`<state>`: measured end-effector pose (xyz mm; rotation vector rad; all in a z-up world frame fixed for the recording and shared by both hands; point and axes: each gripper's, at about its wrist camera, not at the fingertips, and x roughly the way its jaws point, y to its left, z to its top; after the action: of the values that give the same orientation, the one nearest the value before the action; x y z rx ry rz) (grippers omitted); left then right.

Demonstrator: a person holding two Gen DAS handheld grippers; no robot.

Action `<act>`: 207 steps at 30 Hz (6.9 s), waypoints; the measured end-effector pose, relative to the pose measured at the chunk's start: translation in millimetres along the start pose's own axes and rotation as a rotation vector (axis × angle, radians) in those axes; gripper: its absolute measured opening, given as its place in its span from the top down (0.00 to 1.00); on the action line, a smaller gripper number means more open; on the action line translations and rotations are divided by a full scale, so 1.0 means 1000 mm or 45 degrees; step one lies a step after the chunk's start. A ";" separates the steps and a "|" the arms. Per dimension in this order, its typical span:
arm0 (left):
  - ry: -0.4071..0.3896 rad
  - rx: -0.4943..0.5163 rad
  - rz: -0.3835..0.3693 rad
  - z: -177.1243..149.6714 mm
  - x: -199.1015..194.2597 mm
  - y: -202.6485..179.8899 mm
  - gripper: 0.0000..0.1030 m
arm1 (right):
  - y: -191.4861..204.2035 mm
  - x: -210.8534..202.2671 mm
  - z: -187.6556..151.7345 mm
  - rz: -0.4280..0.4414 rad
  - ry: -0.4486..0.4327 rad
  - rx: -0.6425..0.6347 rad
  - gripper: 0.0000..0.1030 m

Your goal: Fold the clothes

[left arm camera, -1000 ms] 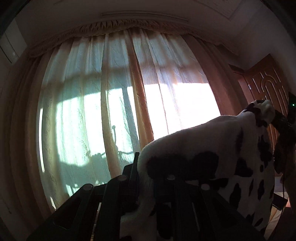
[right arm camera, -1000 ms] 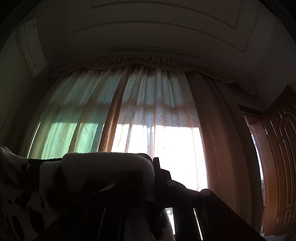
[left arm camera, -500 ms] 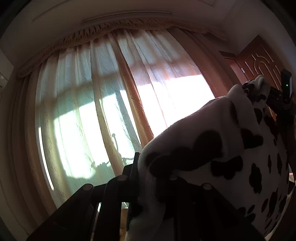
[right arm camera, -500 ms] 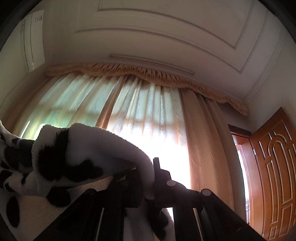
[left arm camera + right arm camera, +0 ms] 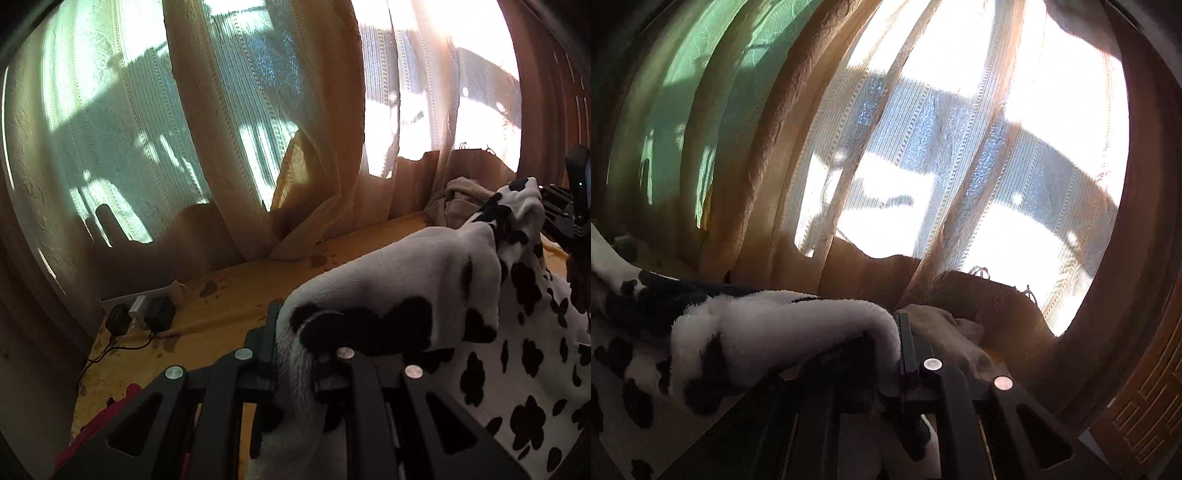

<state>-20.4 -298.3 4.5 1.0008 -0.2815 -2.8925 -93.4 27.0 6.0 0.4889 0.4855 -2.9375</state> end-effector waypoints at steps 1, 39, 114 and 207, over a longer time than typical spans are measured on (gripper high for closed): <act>0.069 -0.004 -0.005 -0.004 0.029 0.000 0.82 | 0.007 0.023 -0.010 0.029 0.084 -0.014 0.92; 0.407 0.357 -0.248 -0.053 0.083 -0.034 0.10 | 0.096 0.068 -0.050 0.789 0.650 -0.414 0.39; 0.353 0.155 -0.340 -0.117 0.021 -0.099 0.00 | 0.117 -0.058 -0.114 0.672 0.626 -0.075 0.15; 0.276 -0.006 -0.639 -0.052 -0.027 -0.151 0.00 | -0.115 -0.096 0.045 0.745 -0.002 0.614 0.88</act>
<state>32.1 -154.2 -48.7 1.5666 -0.0054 -3.1560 -36.4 127.3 111.6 0.5581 -0.3345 -2.4526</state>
